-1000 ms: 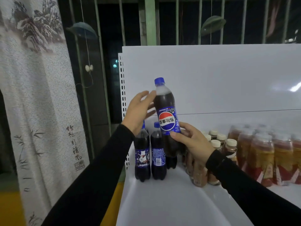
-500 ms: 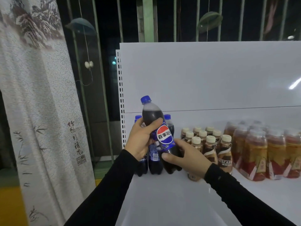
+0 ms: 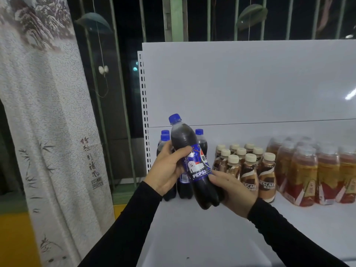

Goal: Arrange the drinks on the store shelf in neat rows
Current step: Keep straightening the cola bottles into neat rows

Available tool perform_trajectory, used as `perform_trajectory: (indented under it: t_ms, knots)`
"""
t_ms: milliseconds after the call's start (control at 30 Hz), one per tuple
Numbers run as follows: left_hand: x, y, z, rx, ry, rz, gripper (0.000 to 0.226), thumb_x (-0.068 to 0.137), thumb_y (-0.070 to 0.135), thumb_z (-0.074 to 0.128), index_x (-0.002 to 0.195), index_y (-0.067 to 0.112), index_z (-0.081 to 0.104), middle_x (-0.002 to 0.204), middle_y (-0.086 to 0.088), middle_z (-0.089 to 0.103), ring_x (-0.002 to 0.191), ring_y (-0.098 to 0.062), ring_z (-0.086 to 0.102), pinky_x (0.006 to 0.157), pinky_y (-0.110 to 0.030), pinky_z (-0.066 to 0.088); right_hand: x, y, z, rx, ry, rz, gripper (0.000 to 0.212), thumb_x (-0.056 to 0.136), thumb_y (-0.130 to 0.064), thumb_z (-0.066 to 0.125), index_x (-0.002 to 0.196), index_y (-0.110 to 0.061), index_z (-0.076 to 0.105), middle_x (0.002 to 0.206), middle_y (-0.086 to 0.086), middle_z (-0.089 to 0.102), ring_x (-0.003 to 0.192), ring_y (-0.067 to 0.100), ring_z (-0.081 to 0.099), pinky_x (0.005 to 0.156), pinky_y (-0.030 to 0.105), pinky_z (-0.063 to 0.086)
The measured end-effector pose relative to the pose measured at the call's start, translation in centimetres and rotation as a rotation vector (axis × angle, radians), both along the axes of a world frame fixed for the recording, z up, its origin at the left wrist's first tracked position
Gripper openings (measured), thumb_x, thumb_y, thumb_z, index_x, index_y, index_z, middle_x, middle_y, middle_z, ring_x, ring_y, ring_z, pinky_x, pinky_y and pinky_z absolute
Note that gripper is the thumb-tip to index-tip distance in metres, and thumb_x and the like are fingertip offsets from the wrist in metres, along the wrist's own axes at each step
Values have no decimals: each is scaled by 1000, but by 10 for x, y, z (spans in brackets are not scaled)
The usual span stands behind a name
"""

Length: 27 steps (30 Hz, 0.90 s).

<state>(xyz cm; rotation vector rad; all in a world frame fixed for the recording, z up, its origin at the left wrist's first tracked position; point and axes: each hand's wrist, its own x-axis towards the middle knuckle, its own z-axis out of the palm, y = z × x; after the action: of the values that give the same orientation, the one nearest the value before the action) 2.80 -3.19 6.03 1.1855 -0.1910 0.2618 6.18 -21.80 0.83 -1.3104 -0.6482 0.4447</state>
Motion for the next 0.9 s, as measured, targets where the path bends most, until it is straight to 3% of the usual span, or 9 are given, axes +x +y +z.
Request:
perform_trajectory:
  t_ms: [100,233,300,433,533,667,767,833,900]
  knots:
    - [0,1,-4,-10,0,39,44,88,0,67,130,6,54,109,-12,71,93,-26,74,75,-40,61,-5,2,-4,-11,7,-29,37,83,-36,63,115,-15,64,105,4,71,87,13,68,65,24,51]
    - [-1,0,-7,25,3,118,49,85,3,73,130,10,54,105,-11,75,91,-25,75,68,-32,60,-17,4,2,-275,-338,-186,44,77,-44,73,115,-36,53,116,-13,62,96,-8,62,70,14,52]
    - [-1,0,-7,48,0,161,48,85,5,74,128,13,54,107,-10,75,89,-22,76,66,-27,59,-20,6,3,-267,-376,-234,47,71,-36,74,112,-38,51,112,-17,61,96,-13,60,71,13,52]
    - [0,-2,-11,76,2,160,51,84,10,75,131,13,54,109,-8,74,92,-21,75,65,-25,58,-19,4,-1,-126,-195,-210,45,72,-20,76,111,-26,55,96,-8,72,87,-1,69,66,20,56]
    - [-2,-2,-11,53,7,68,54,82,16,73,133,15,55,117,-10,72,99,-23,73,75,-32,59,-18,1,-5,-22,-38,-93,51,73,-27,83,116,-16,60,98,-2,74,87,14,71,69,27,57]
    - [-4,0,-10,-16,26,-3,52,85,6,68,134,9,52,122,-18,67,97,-26,72,86,-45,60,-12,2,-13,63,165,7,85,47,-48,91,119,-10,64,113,17,69,100,31,64,79,39,53]
    - [-3,-1,-10,-4,17,28,50,87,-1,67,134,5,51,108,-12,74,94,-27,73,83,-47,60,-12,0,-11,22,121,-9,59,67,-46,78,116,-16,65,113,12,70,101,26,64,86,41,51]
    - [-2,-2,-9,5,6,62,51,86,-2,68,133,7,51,99,-6,77,93,-27,74,82,-47,61,-15,-1,-7,-120,-72,-104,44,75,-45,67,113,-25,63,106,-2,69,92,12,65,77,29,51]
    - [-2,-3,-10,23,1,105,52,85,-1,70,132,10,52,97,-3,77,93,-25,75,79,-42,61,-17,-1,-4,-253,-285,-205,44,77,-52,73,113,-32,58,106,-12,66,93,2,64,72,19,52]
